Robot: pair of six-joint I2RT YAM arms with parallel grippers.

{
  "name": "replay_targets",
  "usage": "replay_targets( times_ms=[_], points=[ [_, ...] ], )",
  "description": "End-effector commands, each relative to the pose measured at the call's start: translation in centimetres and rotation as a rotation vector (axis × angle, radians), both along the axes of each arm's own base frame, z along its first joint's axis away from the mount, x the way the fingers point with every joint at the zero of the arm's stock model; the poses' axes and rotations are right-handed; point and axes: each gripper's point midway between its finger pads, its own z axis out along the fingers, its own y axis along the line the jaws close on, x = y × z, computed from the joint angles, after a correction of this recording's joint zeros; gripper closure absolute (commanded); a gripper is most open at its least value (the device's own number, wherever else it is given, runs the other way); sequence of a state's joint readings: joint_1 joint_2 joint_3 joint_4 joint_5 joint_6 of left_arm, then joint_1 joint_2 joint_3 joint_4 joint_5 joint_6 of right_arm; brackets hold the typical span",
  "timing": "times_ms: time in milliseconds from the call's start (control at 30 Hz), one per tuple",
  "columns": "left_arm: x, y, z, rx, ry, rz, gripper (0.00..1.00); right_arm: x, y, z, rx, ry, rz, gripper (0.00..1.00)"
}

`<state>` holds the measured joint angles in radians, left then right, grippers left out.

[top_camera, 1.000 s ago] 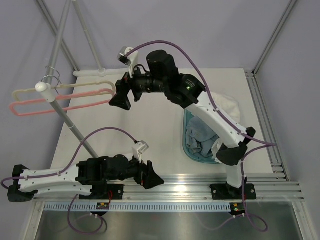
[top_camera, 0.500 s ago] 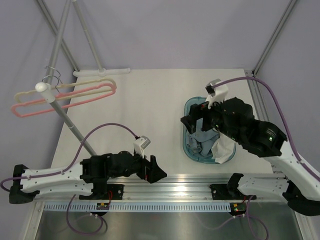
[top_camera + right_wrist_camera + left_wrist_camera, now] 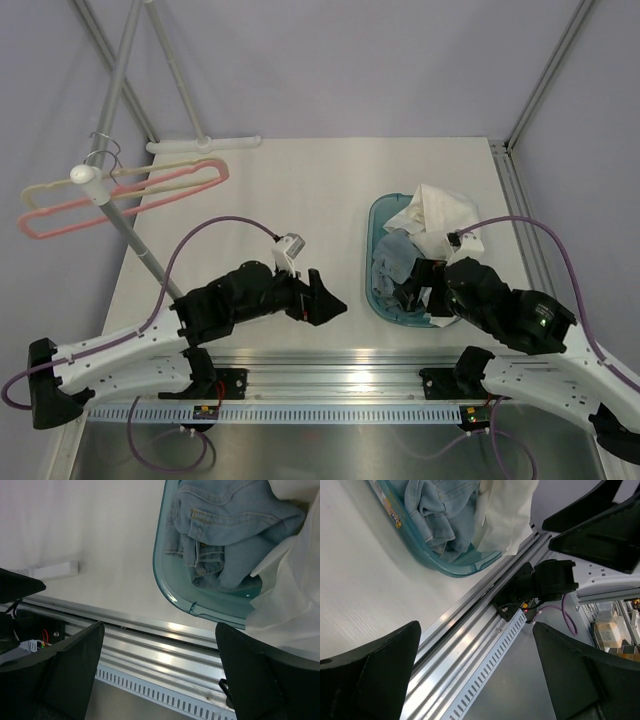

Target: Remove the skirt from the hanger

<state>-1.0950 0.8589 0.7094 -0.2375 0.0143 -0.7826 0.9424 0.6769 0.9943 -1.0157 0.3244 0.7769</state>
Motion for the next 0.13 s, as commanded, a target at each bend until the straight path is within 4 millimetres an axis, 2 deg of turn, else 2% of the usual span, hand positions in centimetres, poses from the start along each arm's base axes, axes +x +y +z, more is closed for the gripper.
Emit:
replay_targets(
  times_ms=[0,100],
  points=[
    [-0.05,-0.31,3.97,-0.097,-0.069,-0.032,0.01,-0.67,-1.17,-0.37,0.113,0.037,-0.116,0.01],
    [-0.15,0.61,3.93,-0.125,-0.064,-0.018,0.01,-0.9,-1.41,-0.61,0.15,0.019,-0.116,0.0]
  ],
)
